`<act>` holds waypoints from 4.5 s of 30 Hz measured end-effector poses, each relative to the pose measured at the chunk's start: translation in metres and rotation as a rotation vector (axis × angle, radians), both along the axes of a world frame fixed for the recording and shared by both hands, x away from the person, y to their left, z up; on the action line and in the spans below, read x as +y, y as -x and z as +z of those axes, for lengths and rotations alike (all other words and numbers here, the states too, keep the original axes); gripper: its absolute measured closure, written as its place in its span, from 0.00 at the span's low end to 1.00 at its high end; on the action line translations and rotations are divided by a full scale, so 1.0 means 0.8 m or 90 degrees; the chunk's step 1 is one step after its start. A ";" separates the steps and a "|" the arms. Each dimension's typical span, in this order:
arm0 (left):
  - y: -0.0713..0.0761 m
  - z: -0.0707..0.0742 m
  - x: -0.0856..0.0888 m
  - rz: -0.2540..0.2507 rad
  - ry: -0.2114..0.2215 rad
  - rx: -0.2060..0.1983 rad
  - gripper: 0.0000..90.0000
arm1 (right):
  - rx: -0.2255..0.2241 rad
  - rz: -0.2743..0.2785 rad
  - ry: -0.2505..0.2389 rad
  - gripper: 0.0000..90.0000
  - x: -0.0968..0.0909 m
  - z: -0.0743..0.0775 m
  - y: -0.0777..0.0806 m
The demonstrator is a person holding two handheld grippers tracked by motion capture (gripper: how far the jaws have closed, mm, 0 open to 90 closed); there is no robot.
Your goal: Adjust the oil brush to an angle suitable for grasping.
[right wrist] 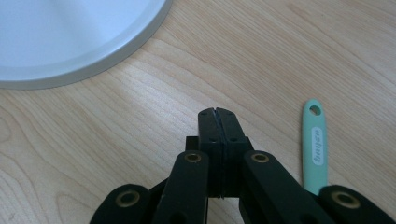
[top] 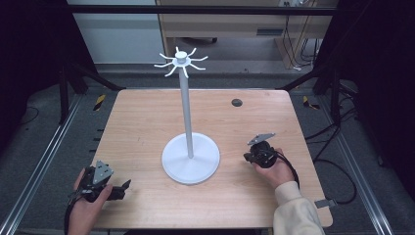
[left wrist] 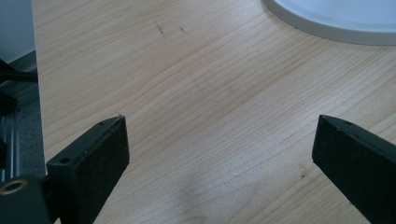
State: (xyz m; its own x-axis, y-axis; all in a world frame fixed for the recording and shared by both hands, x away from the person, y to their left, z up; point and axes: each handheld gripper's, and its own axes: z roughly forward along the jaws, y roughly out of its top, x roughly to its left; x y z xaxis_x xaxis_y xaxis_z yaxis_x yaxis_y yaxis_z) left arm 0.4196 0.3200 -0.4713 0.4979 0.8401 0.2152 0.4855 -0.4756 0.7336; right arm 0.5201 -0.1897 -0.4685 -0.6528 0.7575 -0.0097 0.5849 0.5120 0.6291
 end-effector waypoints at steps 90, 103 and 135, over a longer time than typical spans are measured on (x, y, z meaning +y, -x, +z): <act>0.000 0.000 -0.001 -0.004 -0.004 0.002 0.04 | 0.121 -0.228 0.093 0.76 -0.086 0.012 0.001; 0.000 -0.001 -0.001 -0.003 -0.007 0.004 0.04 | 0.180 -0.212 0.119 0.77 -0.083 0.006 -0.007; 0.000 -0.001 -0.002 -0.005 -0.007 0.001 0.04 | 0.200 -0.224 0.127 0.92 -0.084 0.003 -0.015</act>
State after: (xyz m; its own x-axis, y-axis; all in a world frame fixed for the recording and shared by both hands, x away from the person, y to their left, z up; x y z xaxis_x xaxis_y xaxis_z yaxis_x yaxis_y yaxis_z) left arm 0.4194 0.3186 -0.4718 0.5043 0.8343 0.2229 0.4834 -0.4866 0.7276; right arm 0.5319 -0.2573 -0.4662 -0.3536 0.9352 -0.0204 0.8886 0.3426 0.3050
